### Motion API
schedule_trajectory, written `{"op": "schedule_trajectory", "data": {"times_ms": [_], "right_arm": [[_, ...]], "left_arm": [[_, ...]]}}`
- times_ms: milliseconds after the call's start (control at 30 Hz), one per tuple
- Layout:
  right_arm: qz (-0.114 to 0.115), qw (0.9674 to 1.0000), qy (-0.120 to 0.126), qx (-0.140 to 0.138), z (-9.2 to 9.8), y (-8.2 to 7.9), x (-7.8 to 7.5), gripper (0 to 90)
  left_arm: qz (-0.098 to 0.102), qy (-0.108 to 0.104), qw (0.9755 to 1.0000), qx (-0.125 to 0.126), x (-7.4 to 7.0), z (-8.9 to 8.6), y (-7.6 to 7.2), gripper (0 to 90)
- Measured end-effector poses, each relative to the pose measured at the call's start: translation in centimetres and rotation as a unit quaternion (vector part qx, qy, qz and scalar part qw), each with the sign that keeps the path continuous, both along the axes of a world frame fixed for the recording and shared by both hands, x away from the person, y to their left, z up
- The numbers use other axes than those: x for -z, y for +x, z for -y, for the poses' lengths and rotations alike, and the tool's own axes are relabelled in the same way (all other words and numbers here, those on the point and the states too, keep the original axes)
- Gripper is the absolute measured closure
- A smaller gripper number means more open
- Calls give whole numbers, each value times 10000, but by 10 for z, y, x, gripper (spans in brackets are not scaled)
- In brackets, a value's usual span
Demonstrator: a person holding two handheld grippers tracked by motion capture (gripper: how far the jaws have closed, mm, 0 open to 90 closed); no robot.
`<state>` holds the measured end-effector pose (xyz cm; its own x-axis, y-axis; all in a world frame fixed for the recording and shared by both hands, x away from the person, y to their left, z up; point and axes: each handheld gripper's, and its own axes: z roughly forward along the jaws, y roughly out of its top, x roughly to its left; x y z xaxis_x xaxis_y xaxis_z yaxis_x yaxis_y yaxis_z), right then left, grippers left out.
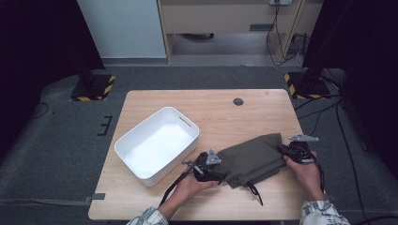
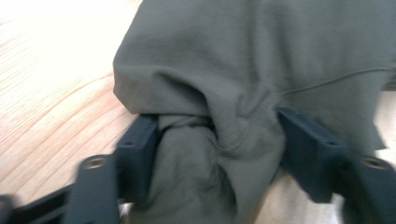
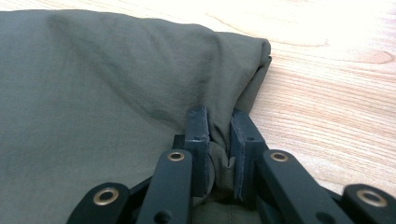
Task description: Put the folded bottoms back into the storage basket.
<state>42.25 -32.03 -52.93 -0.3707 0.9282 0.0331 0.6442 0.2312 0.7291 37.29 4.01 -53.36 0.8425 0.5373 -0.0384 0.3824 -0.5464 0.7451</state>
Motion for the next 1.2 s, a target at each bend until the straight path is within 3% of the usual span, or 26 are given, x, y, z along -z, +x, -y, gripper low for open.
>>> {"op": "schedule_trajectory", "data": {"times_ms": [133, 333, 600, 767, 833, 933, 1000, 1100, 1200], "right_arm": [[-9, 10000, -1, 0, 0, 0, 0, 796], [-4, 10000, 16, -11, 0, 0, 0, 797], [-9, 10000, -65, -62, -1, -1, -2, 820], [26, 9999, -82, -68, -1, -1, -2, 819], [-8, 10000, 19, -49, 0, -2, -1, 784], [-63, 9999, 77, 106, 1, -2, 0, 617], [-49, 9999, 46, 119, 2, -2, 0, 581], [-136, 9995, 195, 185, 5, -1, 1, 509], [-224, 9992, 331, 98, 2, -2, 0, 527]], "left_arm": [[33, -20, 10000, -26, -1, 0, -2, 503], [2, -32, 10000, -82, -2, 1, -3, 651], [140, 122, 9998, -101, -4, 2, -5, 781], [161, 173, 9997, -116, -5, 2, -5, 789], [167, 168, 9996, -152, -5, 1, -5, 789], [133, 138, 9996, -195, -4, -1, -4, 784], [128, 115, 9996, -242, -4, -2, -3, 777], [154, 85, 9993, -333, -3, -3, -3, 702], [129, 47, 9991, -408, -1, -5, 0, 561]]}}
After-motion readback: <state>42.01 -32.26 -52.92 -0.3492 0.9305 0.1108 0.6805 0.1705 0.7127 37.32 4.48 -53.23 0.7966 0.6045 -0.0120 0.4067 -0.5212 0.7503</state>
